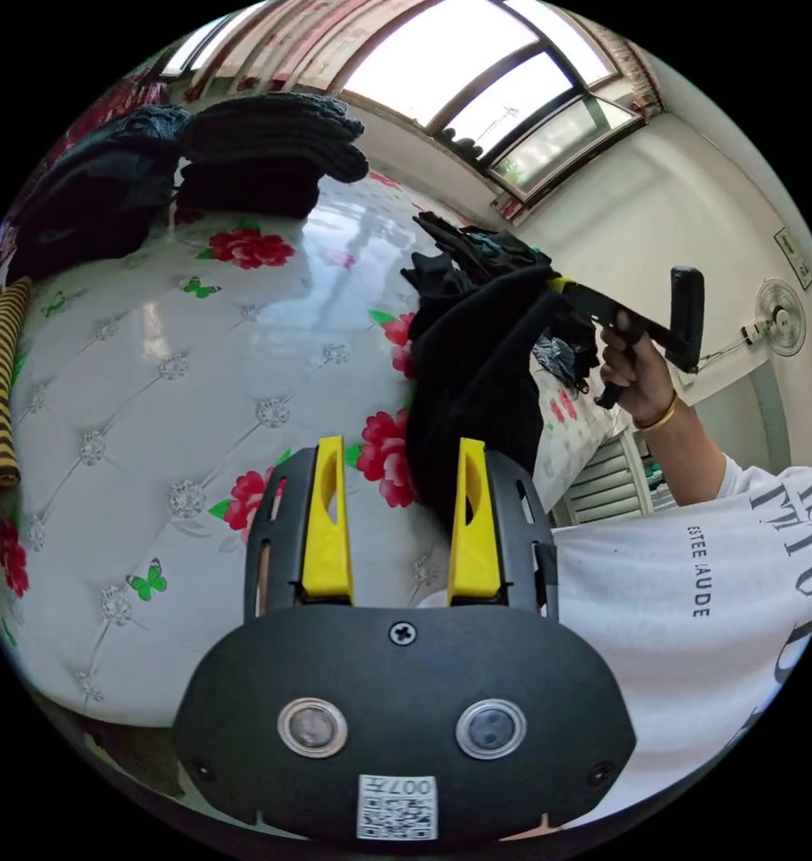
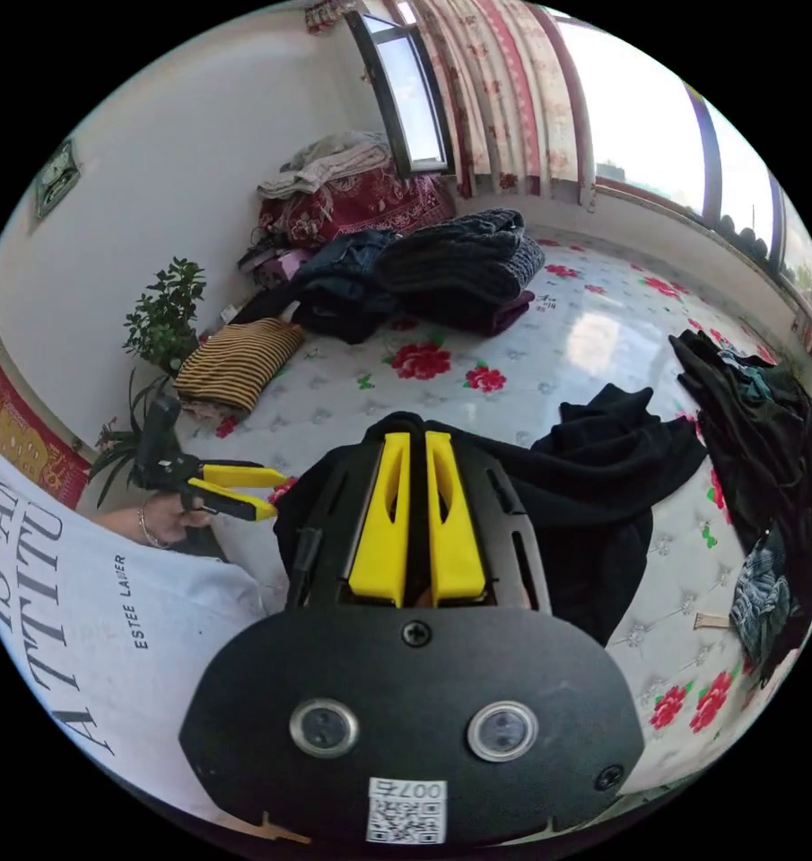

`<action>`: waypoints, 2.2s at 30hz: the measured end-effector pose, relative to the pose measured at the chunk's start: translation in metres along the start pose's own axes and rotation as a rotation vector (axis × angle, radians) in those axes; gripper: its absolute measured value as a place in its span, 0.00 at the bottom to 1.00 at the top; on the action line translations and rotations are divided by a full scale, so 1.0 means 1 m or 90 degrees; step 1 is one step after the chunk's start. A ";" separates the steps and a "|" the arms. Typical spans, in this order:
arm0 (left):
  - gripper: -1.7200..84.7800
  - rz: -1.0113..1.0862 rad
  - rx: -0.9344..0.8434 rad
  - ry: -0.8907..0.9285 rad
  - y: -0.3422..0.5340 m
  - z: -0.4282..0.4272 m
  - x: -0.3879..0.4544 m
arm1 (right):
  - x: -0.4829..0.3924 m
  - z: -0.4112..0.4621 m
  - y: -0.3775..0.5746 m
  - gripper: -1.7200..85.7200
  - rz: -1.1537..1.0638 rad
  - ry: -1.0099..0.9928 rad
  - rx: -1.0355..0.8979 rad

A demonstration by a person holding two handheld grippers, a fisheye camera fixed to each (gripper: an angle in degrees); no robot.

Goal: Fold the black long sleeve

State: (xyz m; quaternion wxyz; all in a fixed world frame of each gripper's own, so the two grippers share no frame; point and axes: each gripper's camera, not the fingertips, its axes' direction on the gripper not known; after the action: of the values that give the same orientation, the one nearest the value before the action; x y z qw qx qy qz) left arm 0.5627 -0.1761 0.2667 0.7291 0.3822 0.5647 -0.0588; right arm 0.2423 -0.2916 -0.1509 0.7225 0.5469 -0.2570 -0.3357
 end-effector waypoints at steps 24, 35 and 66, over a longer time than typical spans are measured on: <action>0.01 0.174 0.021 -0.123 -0.065 -0.010 0.238 | -0.043 -0.340 -0.110 0.02 0.116 0.137 0.288; 0.01 0.413 0.630 -0.386 0.016 -0.297 0.510 | -0.228 -0.601 -0.066 0.03 -0.150 0.373 0.643; 0.10 -0.133 -0.184 -0.540 0.009 0.140 0.142 | 0.266 -0.023 -0.005 0.14 0.225 0.068 -0.239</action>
State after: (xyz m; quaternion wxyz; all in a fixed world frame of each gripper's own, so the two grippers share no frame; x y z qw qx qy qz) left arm 0.7264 -0.2083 0.1576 0.9318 0.1594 0.2546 -0.2037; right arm 0.4293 -0.4815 -0.1606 0.8716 0.3667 -0.2431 -0.2164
